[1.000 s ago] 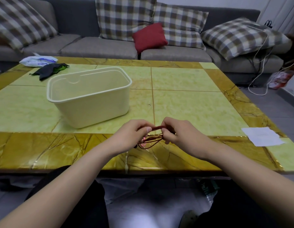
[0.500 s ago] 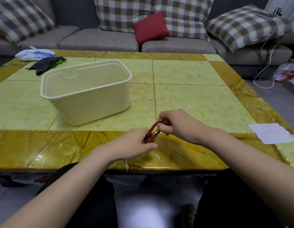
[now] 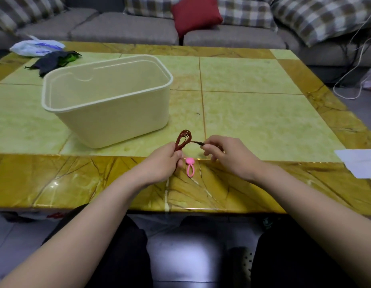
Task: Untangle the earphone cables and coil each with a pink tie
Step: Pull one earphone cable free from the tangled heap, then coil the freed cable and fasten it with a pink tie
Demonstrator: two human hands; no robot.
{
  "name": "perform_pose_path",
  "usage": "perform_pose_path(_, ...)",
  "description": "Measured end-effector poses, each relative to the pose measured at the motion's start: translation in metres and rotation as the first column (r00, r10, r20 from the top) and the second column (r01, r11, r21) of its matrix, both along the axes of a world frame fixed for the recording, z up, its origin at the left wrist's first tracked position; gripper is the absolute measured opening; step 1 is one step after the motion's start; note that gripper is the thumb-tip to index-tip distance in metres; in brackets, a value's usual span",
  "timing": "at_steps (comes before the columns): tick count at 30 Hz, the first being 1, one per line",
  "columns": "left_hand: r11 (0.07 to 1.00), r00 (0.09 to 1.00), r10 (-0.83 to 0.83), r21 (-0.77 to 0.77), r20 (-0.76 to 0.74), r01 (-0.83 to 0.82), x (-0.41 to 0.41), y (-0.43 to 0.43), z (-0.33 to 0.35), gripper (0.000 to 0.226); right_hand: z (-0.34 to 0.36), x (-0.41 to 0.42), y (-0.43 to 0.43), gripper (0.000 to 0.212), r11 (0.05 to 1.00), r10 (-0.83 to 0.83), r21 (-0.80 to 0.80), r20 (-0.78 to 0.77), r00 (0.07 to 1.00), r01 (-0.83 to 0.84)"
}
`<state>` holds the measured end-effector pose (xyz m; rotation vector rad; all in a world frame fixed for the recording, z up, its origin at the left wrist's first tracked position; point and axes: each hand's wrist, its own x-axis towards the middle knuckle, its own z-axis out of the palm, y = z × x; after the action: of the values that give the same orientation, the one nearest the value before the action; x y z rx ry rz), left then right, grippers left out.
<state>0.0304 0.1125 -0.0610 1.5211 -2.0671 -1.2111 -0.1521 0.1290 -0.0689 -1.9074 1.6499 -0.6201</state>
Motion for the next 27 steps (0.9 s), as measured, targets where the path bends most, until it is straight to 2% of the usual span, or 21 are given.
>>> perform_pose_path(5,0.989,0.991,0.129,0.074,-0.032,-0.126,0.000,-0.012,-0.008,0.021,-0.016,0.013,0.001,0.044,0.982,0.188,0.050,-0.235,0.954,-0.181)
perform_pose_path(9,0.971,0.977,0.211,0.120,-0.031,-0.206,0.001,-0.015,-0.011,0.023,-0.017,0.022,0.000,0.037,0.985,0.169,0.026,-0.283,0.944,-0.169)
perform_pose_path(10,0.966,0.973,0.231,0.128,-0.026,-0.225,0.001,-0.015,-0.011,0.020,-0.018,0.022,0.000,0.032,0.989,0.146,0.012,-0.270,0.952,-0.149)
perform_pose_path(12,0.949,0.961,0.277,0.158,-0.010,-0.272,0.001,-0.015,-0.011,0.029,-0.019,0.021,0.002,0.024,0.995,0.092,-0.022,-0.212,0.973,-0.099)
perform_pose_path(17,0.936,0.953,0.302,0.200,-0.032,-0.290,0.002,-0.016,-0.015,0.036,-0.019,0.017,0.007,0.016,0.997,-0.009,-0.079,-0.089,0.996,0.002)
perform_pose_path(22,0.937,0.943,0.313,0.197,-0.110,-0.288,-0.003,-0.010,-0.014,0.024,-0.014,0.019,0.010,0.014,0.991,0.005,-0.136,-0.019,1.000,-0.008)
perform_pose_path(27,0.960,0.963,0.202,0.228,-0.176,-0.160,-0.008,0.000,-0.009,0.030,-0.011,0.027,0.015,0.018,0.989,0.019,-0.145,0.036,0.999,-0.013)
